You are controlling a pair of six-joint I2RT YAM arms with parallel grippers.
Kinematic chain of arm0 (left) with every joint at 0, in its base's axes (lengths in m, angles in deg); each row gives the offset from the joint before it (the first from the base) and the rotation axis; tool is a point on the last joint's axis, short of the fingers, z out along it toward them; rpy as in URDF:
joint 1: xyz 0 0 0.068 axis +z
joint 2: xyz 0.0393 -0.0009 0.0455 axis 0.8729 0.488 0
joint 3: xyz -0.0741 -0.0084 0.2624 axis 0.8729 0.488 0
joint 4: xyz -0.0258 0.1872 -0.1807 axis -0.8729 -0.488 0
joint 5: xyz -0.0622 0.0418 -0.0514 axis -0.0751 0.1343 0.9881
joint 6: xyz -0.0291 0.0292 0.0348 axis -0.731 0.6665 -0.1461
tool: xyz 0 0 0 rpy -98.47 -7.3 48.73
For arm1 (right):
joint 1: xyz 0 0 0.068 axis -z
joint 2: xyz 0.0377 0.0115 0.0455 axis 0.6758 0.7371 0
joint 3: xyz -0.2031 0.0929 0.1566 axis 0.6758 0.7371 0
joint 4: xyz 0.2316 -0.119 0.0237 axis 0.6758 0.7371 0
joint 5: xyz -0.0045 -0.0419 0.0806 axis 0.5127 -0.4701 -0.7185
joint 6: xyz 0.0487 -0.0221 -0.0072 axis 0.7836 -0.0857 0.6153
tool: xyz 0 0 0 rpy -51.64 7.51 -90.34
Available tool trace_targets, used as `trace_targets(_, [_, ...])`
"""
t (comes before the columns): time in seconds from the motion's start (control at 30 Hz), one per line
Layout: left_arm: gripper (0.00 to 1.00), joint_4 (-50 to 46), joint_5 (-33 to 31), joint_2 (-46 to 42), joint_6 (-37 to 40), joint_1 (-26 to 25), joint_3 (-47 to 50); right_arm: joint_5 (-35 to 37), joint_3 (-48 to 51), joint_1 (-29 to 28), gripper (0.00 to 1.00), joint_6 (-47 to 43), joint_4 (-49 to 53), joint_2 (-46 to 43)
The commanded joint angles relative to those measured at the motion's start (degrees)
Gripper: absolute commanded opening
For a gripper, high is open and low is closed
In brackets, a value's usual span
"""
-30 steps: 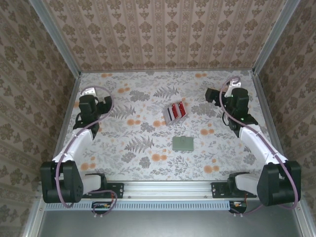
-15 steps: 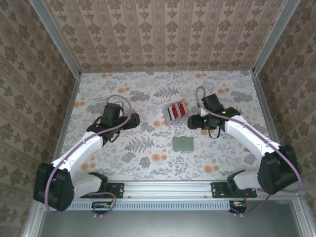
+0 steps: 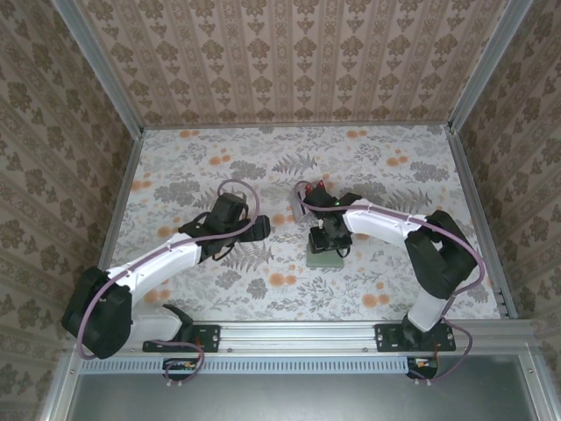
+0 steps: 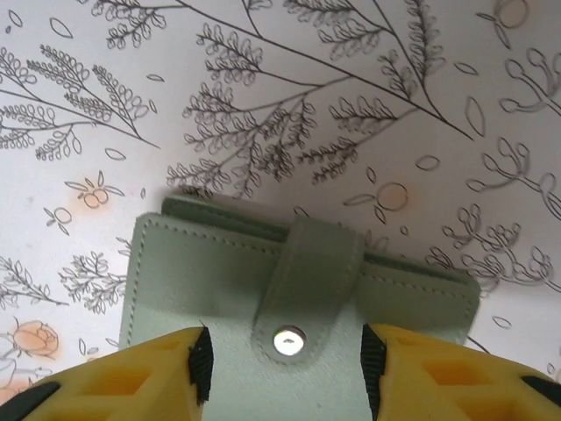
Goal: Put the credit cards into the card holder
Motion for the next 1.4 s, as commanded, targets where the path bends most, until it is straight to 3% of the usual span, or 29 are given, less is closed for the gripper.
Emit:
trace_targets(0.0, [1.0,0.0,-2.5,-0.1,0.1,-0.4,-1.7,2.6,-1.8,-0.6,0.49,1.8,0.6,2.9])
trace_targets(0.2, [1.0,-0.4,-2.3,0.0,1.5,-0.3,-2.0,3.3,-2.0,-0.6,0.35,2.3,1.3,6.4])
trace_targets(0.33, [1.0,-0.3,-2.1,-0.1,1.3,-0.4,-1.6,3.3,-2.3,-0.6,0.06,2.6,1.1,6.2])
trace_targets(0.43, [1.0,0.9,-1.7,-0.3,0.8,-0.4,-0.6,3.8,-3.0,-0.6,0.02,2.9,1.0,4.2])
trace_targets(0.63, [1.0,2.4,1.0,-0.6,1.0,-0.4,-1.7,0.7,-6.1,0.2,0.03,4.1,0.8,-4.3])
trace_targets(0.87, [0.99,9.6,9.0,-0.4,1.2,-0.3,-3.4,-4.0,-11.0,4.6,0.03,5.0,-1.4,-12.0])
trace_targets(1.37, [0.93,23.3,20.3,0.3,-2.8,0.6,-5.0,-15.3,-19.2,10.2,0.03,11.7,-13.1,-14.0])
